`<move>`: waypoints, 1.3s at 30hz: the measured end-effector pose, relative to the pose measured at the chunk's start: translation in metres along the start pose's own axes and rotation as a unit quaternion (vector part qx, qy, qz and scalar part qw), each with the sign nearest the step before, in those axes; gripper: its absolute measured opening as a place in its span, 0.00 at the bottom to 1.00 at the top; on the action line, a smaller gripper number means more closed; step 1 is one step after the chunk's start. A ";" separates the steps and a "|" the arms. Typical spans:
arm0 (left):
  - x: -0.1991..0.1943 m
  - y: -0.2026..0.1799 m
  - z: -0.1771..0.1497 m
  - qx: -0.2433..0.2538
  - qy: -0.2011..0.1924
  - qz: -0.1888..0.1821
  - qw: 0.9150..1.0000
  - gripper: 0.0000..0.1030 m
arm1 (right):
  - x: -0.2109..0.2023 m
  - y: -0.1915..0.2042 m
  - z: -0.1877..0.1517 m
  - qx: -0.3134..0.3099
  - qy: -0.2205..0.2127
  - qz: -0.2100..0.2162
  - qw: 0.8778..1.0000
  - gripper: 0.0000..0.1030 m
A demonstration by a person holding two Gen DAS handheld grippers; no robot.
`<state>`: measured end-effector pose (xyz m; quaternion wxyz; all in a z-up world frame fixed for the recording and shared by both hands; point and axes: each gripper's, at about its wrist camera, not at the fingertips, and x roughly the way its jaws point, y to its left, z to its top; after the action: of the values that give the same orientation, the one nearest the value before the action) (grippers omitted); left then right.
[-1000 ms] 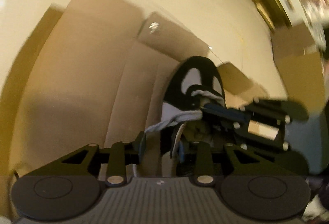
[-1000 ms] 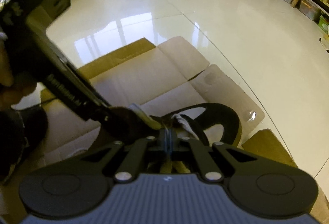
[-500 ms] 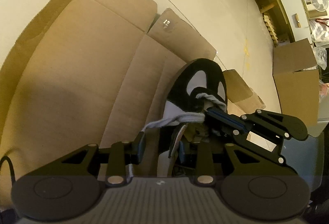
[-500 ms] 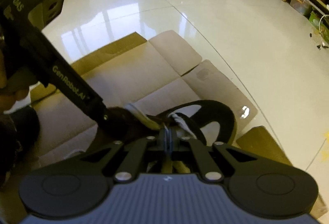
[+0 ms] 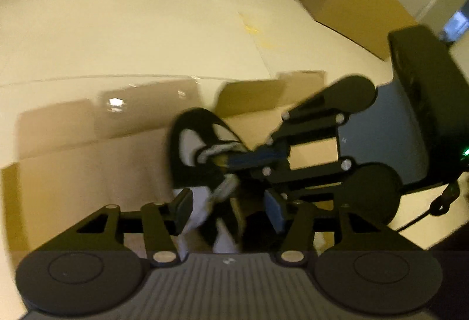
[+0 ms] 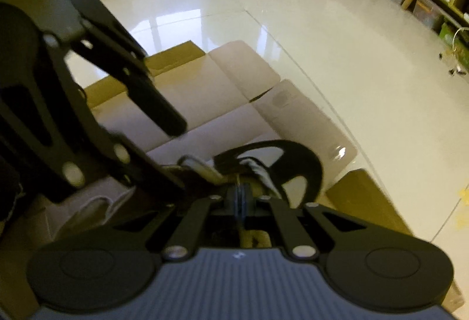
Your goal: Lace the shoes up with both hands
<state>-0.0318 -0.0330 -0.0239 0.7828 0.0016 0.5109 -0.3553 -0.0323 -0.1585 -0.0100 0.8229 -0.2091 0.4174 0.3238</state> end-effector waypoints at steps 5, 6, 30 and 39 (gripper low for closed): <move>-0.010 -0.015 -0.002 0.044 -0.006 -0.028 0.999 0.44 | -0.009 -0.009 -0.002 0.015 -0.007 0.005 1.000 0.02; -0.012 -0.019 -0.004 0.055 -0.003 -0.040 0.998 0.44 | -0.010 -0.010 -0.003 0.018 -0.008 0.005 1.000 0.02; 0.019 -0.031 0.012 0.138 0.030 0.128 0.982 0.17 | 0.003 -0.027 0.000 0.005 0.012 0.074 0.997 0.02; -0.007 0.066 -0.016 -0.210 -0.017 0.038 0.977 0.17 | 0.007 -0.017 0.007 -0.011 -0.017 0.097 0.995 0.02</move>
<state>-0.0091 0.0262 -0.0492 0.7869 -0.1490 0.5606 -0.2106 -0.0130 -0.1640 -0.0105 0.7922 -0.1715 0.4183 0.4098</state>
